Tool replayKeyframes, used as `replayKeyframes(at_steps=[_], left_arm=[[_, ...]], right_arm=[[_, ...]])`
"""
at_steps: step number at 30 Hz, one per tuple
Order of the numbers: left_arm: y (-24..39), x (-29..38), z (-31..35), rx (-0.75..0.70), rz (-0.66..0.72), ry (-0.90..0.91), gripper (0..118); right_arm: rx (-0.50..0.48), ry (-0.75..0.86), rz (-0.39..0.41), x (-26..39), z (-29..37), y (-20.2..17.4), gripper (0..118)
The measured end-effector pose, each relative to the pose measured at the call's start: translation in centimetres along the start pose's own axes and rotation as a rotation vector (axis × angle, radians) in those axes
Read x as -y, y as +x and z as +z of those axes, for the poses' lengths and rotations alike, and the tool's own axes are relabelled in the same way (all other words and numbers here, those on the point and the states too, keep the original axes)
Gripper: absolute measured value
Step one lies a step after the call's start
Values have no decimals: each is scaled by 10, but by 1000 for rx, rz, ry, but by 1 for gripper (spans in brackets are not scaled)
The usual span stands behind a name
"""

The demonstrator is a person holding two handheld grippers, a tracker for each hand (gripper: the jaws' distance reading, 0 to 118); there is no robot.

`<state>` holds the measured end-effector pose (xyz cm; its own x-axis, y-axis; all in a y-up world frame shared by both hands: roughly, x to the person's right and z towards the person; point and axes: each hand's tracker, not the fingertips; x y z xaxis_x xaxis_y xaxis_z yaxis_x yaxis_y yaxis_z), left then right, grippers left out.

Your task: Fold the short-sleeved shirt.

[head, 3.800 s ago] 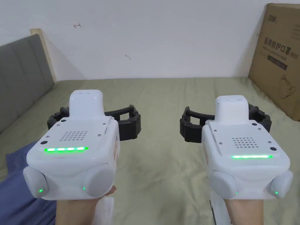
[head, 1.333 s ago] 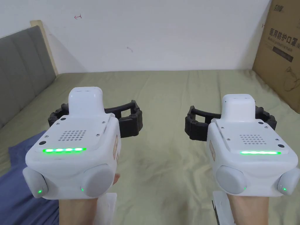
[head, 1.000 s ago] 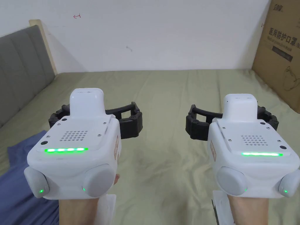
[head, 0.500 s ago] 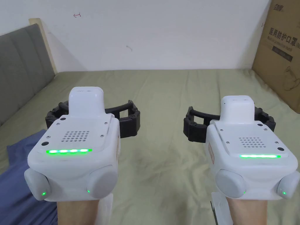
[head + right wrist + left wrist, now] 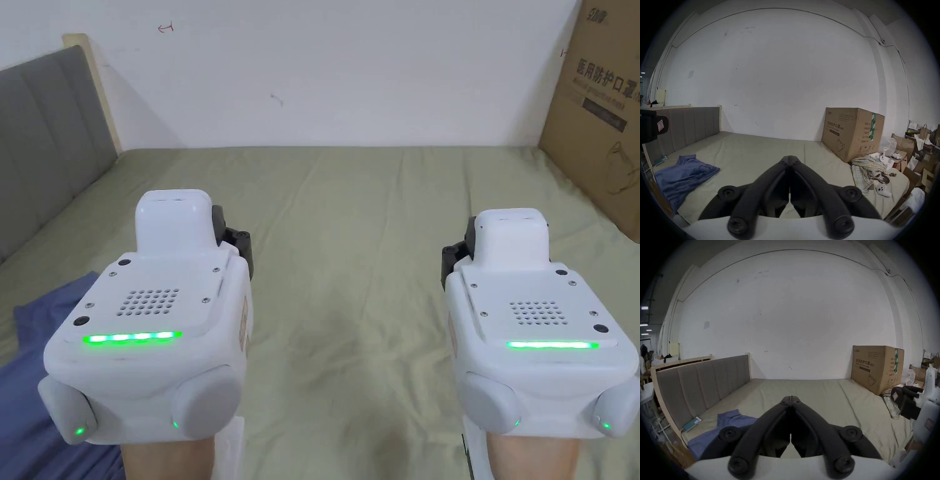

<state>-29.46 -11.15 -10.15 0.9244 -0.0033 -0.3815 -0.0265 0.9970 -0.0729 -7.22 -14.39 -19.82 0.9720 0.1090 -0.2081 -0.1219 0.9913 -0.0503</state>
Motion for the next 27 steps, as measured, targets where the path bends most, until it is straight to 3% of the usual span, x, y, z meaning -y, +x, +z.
replayKeyframes(at_steps=[7, 13, 23, 27], left_arm=[[-4, -2, -2, 7, -6, -14, 0], [-26, -8, 4, -56, -12, -21, 0], [-113, -13, 38, -365, -18, -54, 0], [-138, -8, 45, -405, 19, -82, 0]], right_arm=[[-46, -16, -36, -4, -3, -6, 1], [-141, -29, -59, -11, -11, -29, 1], [-423, -52, -68, -23, -21, -119, 1], [-496, -74, -51, -22, -21, -153, 1]])
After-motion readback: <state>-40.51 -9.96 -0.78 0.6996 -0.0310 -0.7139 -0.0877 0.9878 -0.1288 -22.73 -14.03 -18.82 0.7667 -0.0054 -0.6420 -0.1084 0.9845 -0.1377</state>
